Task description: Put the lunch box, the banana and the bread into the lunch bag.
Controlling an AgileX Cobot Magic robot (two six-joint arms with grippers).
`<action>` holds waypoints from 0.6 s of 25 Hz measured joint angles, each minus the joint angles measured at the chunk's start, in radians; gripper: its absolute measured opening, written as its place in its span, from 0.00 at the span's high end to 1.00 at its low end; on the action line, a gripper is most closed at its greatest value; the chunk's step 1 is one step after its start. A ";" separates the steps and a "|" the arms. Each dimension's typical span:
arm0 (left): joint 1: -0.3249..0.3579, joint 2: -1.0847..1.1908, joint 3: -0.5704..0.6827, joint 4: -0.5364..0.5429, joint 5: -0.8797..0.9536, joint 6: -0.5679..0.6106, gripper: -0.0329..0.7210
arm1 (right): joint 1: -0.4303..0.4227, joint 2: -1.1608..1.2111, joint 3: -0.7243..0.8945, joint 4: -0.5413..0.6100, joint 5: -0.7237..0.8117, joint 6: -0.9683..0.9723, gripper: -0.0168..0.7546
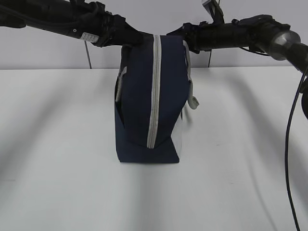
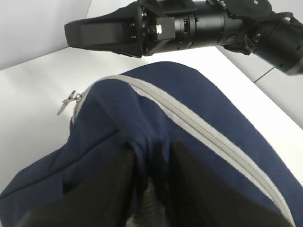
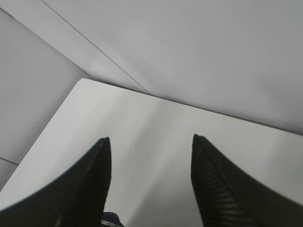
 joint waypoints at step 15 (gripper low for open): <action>0.023 -0.108 0.000 0.064 -0.024 -0.117 0.35 | 0.000 -0.010 -0.133 0.000 -0.110 0.001 0.44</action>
